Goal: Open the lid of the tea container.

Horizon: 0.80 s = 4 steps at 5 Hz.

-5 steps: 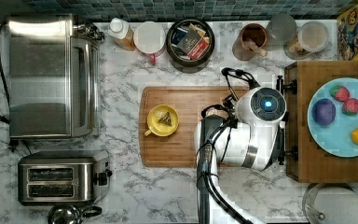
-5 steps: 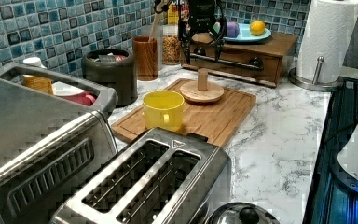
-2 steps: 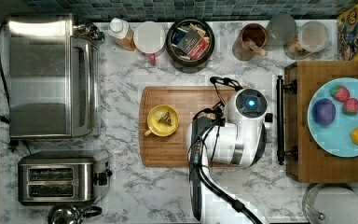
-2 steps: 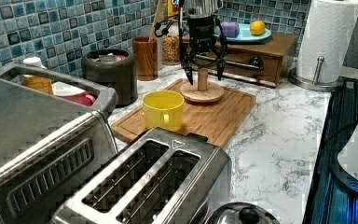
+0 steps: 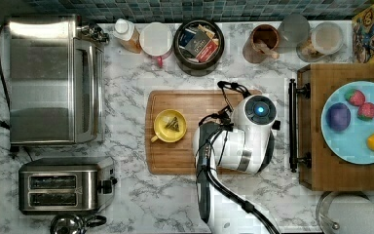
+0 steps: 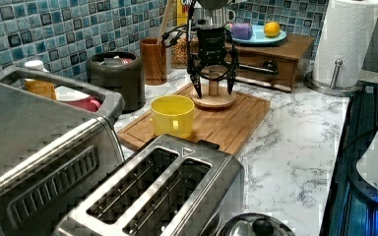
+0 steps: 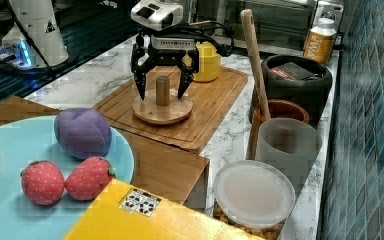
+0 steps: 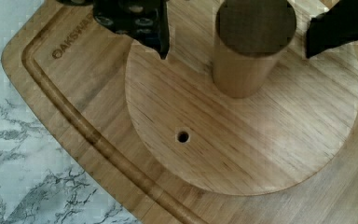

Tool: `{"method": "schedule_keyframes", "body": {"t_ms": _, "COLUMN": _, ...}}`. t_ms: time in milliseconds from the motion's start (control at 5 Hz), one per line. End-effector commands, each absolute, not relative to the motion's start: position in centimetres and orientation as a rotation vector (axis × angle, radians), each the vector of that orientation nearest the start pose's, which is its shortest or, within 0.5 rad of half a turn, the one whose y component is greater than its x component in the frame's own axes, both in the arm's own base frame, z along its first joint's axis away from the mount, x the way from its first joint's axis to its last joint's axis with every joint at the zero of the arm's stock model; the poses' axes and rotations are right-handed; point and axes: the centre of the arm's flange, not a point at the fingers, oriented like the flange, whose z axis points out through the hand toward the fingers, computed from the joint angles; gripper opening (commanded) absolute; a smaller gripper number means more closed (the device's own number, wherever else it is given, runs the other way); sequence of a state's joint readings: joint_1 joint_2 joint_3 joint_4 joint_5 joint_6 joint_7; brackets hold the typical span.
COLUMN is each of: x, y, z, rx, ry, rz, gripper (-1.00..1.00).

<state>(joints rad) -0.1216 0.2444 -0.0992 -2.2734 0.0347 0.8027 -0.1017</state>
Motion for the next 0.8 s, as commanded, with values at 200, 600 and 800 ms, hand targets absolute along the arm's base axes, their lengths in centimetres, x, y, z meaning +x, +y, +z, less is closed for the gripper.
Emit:
{"method": "schedule_keyframes", "body": {"t_ms": 200, "x": 51.24, "y": -12.54, "z": 26.03, "rx": -2.769, "ry": 1.494, "rz": 0.113, "gripper": 1.00}}
{"method": "schedule_keyframes", "body": {"t_ms": 600, "x": 51.35, "y": -12.18, "z": 26.29, "rx": -2.767, "ry": 1.515, "rz": 0.054, "gripper": 1.00}}
{"method": "schedule_keyframes", "body": {"t_ms": 800, "x": 51.22, "y": -12.31, "z": 26.75, "rx": -2.745, "ry": 1.537, "rz": 0.020, "gripper": 1.00}}
